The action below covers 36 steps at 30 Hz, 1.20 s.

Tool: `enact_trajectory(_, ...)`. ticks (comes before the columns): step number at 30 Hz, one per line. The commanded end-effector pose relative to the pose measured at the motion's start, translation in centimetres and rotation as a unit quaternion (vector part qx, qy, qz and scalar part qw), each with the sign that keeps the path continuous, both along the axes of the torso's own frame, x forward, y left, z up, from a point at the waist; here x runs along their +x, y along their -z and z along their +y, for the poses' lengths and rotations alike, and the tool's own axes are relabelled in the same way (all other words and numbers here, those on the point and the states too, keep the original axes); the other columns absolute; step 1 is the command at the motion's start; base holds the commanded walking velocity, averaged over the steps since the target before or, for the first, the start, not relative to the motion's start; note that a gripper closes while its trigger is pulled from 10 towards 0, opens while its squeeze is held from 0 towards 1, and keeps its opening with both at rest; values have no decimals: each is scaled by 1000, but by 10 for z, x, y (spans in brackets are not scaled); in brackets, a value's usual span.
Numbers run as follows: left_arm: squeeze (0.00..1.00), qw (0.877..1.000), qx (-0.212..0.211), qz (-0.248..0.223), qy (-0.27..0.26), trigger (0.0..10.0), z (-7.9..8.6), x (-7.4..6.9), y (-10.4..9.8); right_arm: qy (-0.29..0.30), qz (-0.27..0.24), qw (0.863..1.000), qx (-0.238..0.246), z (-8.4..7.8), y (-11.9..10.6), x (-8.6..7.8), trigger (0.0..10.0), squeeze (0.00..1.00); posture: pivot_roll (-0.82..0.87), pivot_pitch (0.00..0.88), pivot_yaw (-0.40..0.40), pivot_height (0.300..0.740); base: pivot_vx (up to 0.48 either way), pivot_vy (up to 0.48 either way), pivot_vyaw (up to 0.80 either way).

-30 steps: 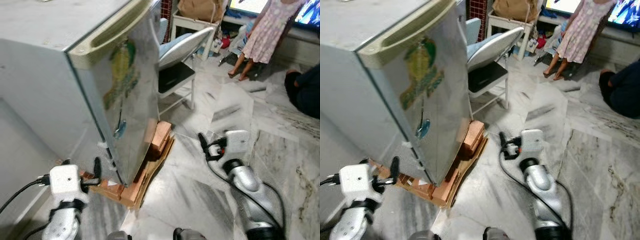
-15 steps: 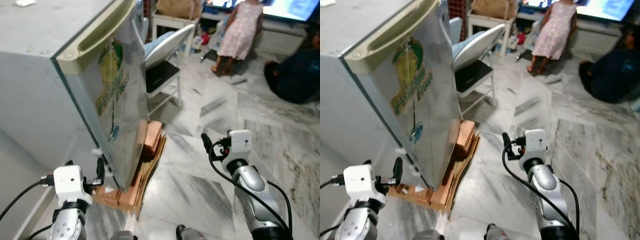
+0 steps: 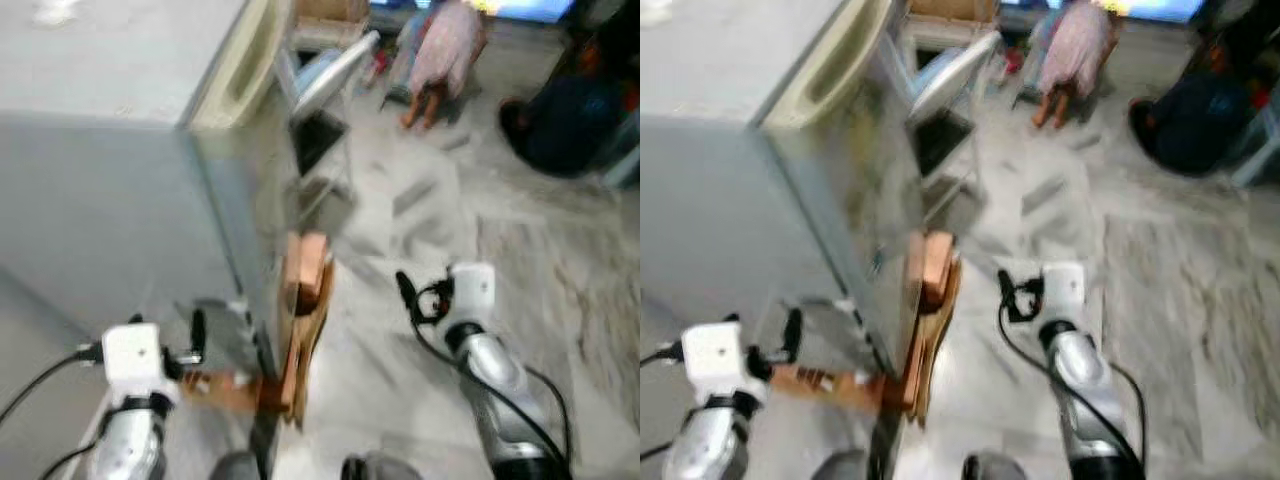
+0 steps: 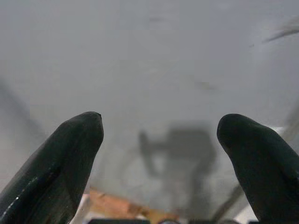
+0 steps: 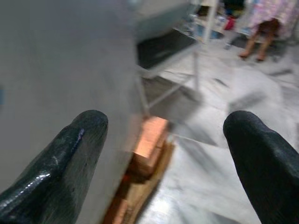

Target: Restocking fridge

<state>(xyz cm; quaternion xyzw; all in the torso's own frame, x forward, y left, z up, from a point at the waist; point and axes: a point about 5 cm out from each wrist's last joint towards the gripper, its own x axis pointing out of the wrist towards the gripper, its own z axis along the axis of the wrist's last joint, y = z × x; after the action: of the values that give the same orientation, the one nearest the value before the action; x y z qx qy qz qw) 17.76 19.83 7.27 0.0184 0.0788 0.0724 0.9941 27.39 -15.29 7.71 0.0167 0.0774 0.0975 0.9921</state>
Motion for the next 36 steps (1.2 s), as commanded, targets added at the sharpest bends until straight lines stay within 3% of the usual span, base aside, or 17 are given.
enact_trajectory(1, 0, 1000, -11, -6, 23, 10000, -10, 2, -3, 15, 2, 1000, -10, -11, 1, -1, 10000, 0, 19, 103, -7, 740, 0, 0, 0)
enact_trajectory(7, 0, 999, -15, -8, 37, 10000, -14, 3, -4, 13, 9, 1000, -13, -12, 2, 0, 10000, 0, 19, 110, -11, 740, 0, 0, -241)
enact_trajectory(21, 0, 997, -28, -14, 74, 10000, -22, 4, -7, 12, 17, 1000, -18, -12, 4, -2, 10000, 0, 14, 114, -13, 740, 0, 0, -800)
enact_trajectory(30, 0, 996, -20, -21, 80, 10000, -16, 20, -10, 13, 38, 999, -28, -19, 9, -5, 10000, 0, 2, 121, -19, 740, 0, 0, -719)
enact_trajectory(36, 0, 997, -20, -23, 73, 10000, -11, 30, -11, 9, 37, 999, -28, -17, 8, -7, 10000, 0, -6, 126, -15, 740, 0, 0, 0)
